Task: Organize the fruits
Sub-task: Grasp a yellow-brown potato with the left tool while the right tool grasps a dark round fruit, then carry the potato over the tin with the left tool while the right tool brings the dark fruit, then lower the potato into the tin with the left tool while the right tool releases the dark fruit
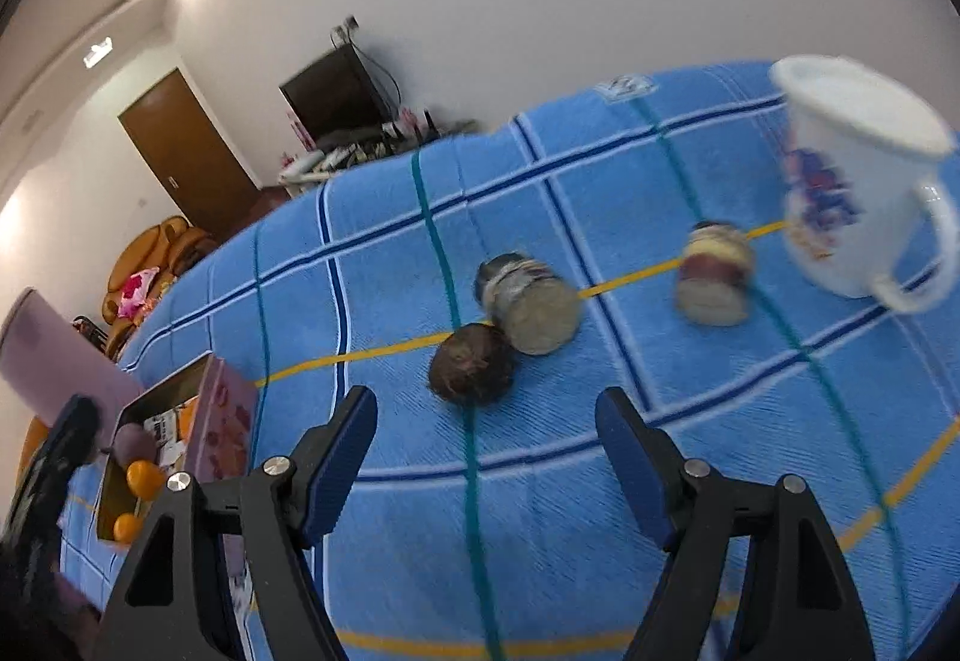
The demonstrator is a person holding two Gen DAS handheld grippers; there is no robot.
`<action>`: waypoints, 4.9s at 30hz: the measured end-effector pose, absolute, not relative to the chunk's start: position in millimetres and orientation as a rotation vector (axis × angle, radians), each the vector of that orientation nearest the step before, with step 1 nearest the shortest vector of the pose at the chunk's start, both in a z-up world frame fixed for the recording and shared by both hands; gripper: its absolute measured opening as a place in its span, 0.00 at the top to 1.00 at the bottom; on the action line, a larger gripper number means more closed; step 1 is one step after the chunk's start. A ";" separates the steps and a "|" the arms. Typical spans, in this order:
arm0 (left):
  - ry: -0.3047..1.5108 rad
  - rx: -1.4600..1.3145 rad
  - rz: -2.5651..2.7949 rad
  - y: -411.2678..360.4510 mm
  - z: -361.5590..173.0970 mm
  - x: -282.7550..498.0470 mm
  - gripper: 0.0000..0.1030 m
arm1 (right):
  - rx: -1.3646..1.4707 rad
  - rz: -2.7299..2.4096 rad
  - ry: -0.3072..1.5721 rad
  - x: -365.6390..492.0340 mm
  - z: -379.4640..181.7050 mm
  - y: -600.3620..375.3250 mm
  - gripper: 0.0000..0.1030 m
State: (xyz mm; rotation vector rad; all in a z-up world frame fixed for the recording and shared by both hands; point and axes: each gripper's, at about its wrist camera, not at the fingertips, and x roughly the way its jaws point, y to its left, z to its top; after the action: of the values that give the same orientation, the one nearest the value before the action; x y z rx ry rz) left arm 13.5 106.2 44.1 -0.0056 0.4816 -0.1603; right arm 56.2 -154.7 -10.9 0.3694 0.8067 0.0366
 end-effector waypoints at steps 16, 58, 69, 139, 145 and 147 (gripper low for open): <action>0.492 0.004 -0.067 147.1 35.3 17.0 0.70 | 0.255 -0.097 0.853 95.5 -25.5 -118.8 0.62; 0.498 -0.080 0.173 246.4 30.1 19.6 0.70 | 0.047 0.326 0.487 19.8 26.9 74.0 0.62; 0.567 0.018 0.168 226.3 13.5 30.9 0.70 | 0.044 0.355 0.557 41.2 7.8 83.2 0.61; 0.536 0.076 0.113 205.1 8.5 28.1 0.69 | 0.223 0.259 0.484 35.3 8.2 41.1 0.48; 0.579 0.070 0.095 200.8 2.1 33.5 0.69 | 0.259 0.213 0.462 31.8 9.9 28.8 0.41; 0.584 0.060 0.103 202.5 2.0 34.0 0.69 | 0.257 0.206 0.456 29.9 11.0 26.9 0.41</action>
State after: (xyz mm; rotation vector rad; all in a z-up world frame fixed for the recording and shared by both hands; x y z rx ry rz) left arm 34.0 202.5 2.0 0.0603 0.5838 0.1032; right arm 29.9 26.9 11.0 0.2573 0.4555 0.2064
